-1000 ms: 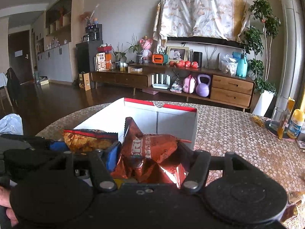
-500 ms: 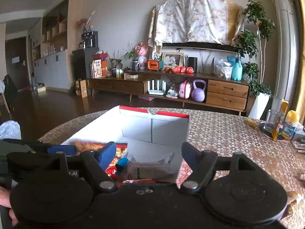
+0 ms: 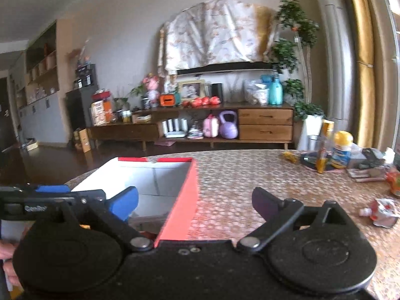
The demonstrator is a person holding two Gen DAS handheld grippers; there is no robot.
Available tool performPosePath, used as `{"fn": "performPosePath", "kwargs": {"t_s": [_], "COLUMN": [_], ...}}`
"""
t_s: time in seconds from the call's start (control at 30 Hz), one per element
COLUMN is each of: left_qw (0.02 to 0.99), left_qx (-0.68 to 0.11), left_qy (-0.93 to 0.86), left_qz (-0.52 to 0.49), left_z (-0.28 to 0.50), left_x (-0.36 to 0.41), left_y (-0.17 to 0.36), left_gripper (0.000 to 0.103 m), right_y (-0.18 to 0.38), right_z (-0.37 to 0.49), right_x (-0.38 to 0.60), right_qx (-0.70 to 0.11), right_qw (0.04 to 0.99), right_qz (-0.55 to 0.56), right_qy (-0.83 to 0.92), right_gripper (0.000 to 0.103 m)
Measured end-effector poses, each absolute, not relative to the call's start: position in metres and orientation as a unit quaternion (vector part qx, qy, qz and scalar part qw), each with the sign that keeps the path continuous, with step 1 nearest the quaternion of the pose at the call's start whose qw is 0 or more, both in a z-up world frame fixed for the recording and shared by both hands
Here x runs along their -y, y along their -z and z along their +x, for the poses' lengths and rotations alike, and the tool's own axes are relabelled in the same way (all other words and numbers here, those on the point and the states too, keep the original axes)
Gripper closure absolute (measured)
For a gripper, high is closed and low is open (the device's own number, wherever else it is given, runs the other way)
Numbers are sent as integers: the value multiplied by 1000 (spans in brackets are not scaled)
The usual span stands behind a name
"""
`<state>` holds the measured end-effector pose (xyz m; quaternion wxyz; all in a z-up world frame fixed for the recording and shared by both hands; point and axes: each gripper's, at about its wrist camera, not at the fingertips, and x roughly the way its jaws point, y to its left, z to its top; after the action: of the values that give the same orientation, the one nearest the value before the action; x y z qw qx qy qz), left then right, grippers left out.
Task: Organize snacks
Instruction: 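Open both tools to release the bags into the box, then move both open tools to the small snacks and close the left tool on a brown snack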
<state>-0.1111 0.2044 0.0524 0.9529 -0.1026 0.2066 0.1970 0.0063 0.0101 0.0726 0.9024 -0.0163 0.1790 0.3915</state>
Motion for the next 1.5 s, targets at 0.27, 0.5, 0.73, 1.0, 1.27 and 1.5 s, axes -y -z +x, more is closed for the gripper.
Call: {"fn": "performPosePath", "kwargs": {"t_s": [0.27, 0.5, 0.73, 1.0, 1.27, 1.5], "left_qw": [967, 974, 975, 967, 960, 957], "left_qx": [-201, -209, -219, -251, -275, -285], "left_qy": [-139, -73, -13, 36, 47, 51], "left_qz": [-76, -50, -27, -25, -26, -15], "left_z": [-83, -48, -12, 26, 61, 79], "left_x": [-156, -109, -66, -25, -1, 16], "left_y": [-66, -66, -49, -15, 16, 32], "left_gripper": [4, 4, 4, 4, 4, 4], "right_y": [-65, -52, -32, -17, -2, 8], "right_z": [20, 34, 51, 69, 89, 101], "right_x": [37, 81, 127, 172, 202, 210], "right_qx": [-180, -189, -204, -215, -232, -249], "right_qw": [921, 938, 951, 961, 962, 958], "right_qz": [1, 14, 30, 49, 64, 74], "right_qy": [-344, -292, -228, -169, -127, -123], "right_gripper": [0, 0, 0, 0, 0, 0]}}
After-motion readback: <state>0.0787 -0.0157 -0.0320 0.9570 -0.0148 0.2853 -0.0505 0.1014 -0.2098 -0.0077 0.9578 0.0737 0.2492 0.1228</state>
